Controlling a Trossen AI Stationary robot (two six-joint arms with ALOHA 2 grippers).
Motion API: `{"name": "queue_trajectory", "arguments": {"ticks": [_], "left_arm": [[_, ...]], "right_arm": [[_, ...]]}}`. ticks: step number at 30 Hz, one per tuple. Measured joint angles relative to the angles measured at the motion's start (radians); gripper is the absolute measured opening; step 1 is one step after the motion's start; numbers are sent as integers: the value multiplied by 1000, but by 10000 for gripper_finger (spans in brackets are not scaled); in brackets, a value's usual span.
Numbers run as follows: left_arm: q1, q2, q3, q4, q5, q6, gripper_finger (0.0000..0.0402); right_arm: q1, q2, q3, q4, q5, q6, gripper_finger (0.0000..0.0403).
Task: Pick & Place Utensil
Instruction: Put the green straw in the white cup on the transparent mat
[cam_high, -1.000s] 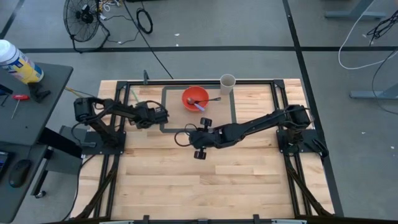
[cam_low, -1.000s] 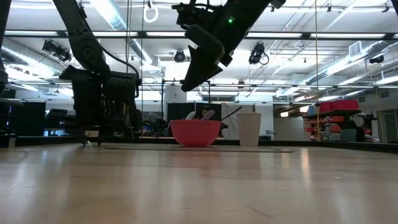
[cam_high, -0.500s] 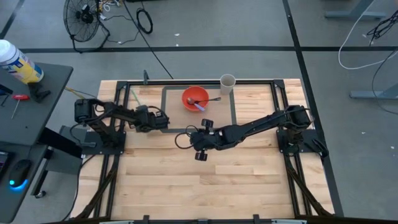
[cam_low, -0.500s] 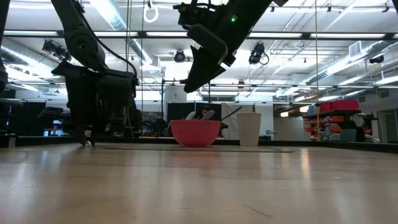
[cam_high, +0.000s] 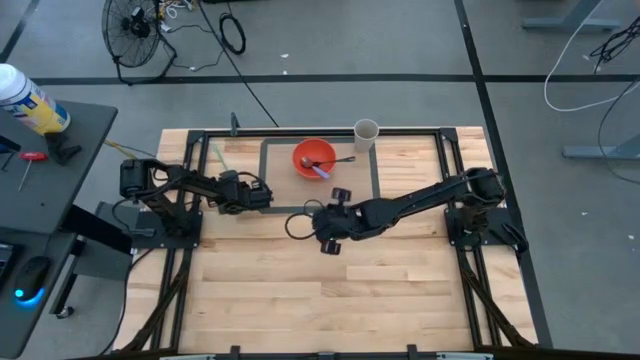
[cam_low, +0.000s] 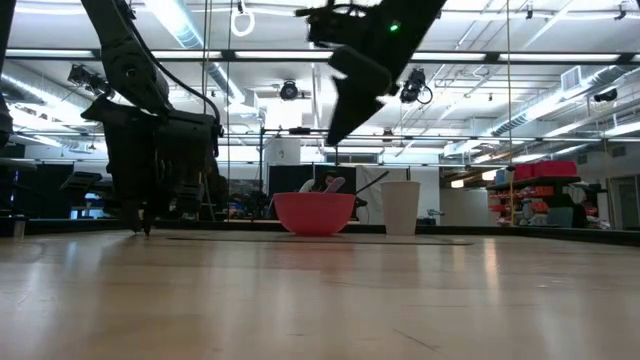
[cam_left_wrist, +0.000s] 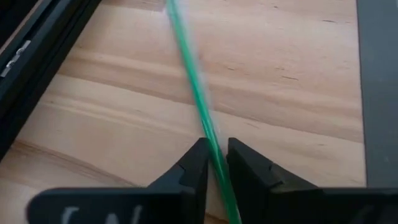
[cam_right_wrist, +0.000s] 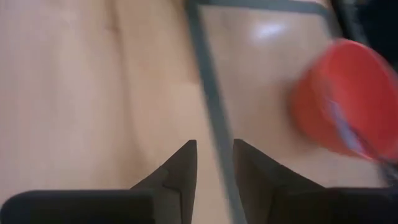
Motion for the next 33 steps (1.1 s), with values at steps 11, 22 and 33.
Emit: {"name": "queue_trajectory", "arguments": {"ticks": [11,22,33], "left_arm": [[-7,-120,-5,-54,82,150,24],[-201,-460,-3,-16,-105,412,26],[-396,-494,-2,718,-217,1255,8]], "right_arm": [[12,-281,-218,-40,282,91,107],[-8,-488,-620,732,254,-71,107],[-103,-250,-806,1823,-163,-80,174]]}}
